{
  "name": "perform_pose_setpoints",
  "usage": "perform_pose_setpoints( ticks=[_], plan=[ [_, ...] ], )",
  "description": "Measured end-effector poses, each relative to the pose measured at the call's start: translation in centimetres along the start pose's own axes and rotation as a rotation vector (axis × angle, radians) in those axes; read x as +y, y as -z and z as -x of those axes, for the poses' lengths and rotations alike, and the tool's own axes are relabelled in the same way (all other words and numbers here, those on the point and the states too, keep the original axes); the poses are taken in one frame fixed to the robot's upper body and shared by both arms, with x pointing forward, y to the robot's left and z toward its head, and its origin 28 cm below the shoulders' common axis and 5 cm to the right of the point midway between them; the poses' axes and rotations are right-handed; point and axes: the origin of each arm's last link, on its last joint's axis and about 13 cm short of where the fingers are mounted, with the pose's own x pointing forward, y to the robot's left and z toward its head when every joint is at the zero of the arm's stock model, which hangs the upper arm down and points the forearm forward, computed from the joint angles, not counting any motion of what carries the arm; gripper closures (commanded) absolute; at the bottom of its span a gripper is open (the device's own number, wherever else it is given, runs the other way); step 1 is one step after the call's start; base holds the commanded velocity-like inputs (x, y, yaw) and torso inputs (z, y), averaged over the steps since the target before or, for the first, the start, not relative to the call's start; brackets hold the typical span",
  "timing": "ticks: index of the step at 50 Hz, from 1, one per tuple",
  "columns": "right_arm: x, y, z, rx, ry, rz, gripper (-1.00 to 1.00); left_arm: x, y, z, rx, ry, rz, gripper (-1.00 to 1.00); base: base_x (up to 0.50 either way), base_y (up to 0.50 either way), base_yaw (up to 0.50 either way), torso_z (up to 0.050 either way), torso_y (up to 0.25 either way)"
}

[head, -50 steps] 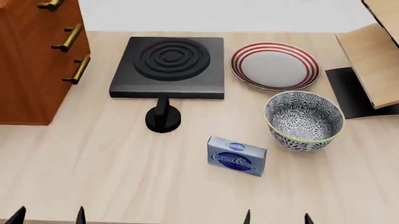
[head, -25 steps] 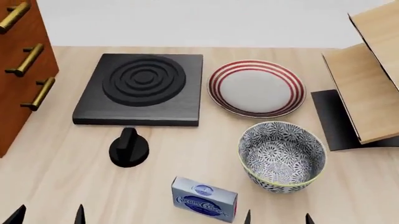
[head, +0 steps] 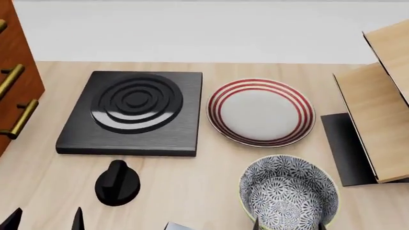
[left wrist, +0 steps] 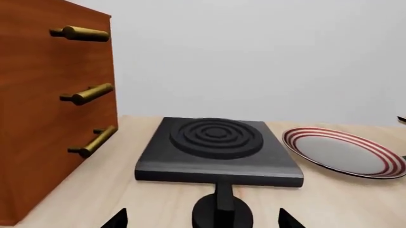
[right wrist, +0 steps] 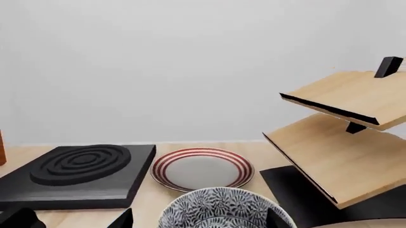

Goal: Pick up the cream cheese and put it in the bowl.

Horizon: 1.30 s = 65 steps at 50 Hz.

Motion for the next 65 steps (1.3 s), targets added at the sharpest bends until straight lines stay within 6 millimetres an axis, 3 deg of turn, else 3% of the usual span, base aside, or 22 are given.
perform_pose_setpoints(
  ticks=[7,14,27,34,51,65],
  plan=[
    [0.0,-1.4,1.0,-0.049,0.0,0.014,-1.0,0.2,-0.5,0.1,-0.01,-0.003,0.001,-1.0,0.0,0.0,0.0,0.0,0.0],
    [-0.3,-4.0,1.1,-0.091,-0.019,0.037,-1.0,0.4,-0.8,0.3,-0.016,0.0,-0.002,-1.0,0.0,0.0,0.0,0.0,0.0],
    [-0.5,-10.3,-1.0,-0.128,-0.087,0.056,-1.0,0.7,-1.0,0.3,-0.026,0.006,-0.002,-1.0,0.0,0.0,0.0,0.0,0.0],
    [0.2,-12.9,-2.7,-0.063,-0.195,0.061,-1.0,0.9,-0.9,0.2,-0.026,0.003,0.0,-1.0,0.0,0.0,0.0,0.0,0.0],
    [0.6,-15.6,-7.4,0.324,-0.548,0.179,-1.0,1.5,-1.0,0.0,-0.033,-0.016,0.009,-1.0,0.0,0.0,0.0,0.0,0.0],
    [0.4,-16.5,-9.1,0.573,-0.682,0.256,-1.0,1.8,-0.8,-0.5,-0.029,-0.032,0.013,-1.0,0.0,0.0,0.0,0.0,0.0]
  ],
)
